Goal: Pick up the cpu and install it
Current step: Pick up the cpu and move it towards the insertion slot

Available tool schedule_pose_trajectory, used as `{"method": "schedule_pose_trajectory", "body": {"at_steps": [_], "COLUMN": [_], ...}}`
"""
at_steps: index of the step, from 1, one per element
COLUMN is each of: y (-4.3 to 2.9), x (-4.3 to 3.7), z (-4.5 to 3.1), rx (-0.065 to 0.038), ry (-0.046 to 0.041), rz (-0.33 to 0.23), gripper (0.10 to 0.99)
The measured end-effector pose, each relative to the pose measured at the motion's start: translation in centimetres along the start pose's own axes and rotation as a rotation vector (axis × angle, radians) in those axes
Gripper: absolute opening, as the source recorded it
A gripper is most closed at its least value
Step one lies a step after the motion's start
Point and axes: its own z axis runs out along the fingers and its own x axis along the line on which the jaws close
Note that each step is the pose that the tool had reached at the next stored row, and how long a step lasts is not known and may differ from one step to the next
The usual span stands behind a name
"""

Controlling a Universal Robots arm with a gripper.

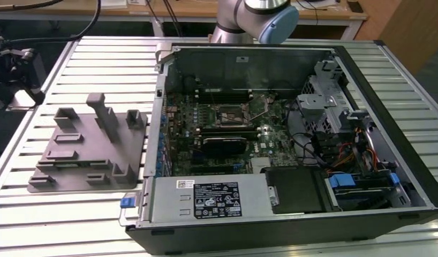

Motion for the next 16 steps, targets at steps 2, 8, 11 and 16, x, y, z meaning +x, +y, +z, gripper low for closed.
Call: {"method": "schedule_pose_trajectory", "body": {"at_steps": [2,8,11,16], "y": [0.01,0.06,0.07,0.08], "x": [-0.01,-0.04,-0.05,-0.06], "z": [-0.35,-1.41,-1.92,-2.15], "rx": [0.000,0.000,0.000,0.000], "ry": [-0.0001,-0.0001,0.0000,-0.0003], "rz": [0.000,0.000,0.000,0.000], "gripper": [0.541,0.541,0.541,0.541]}}
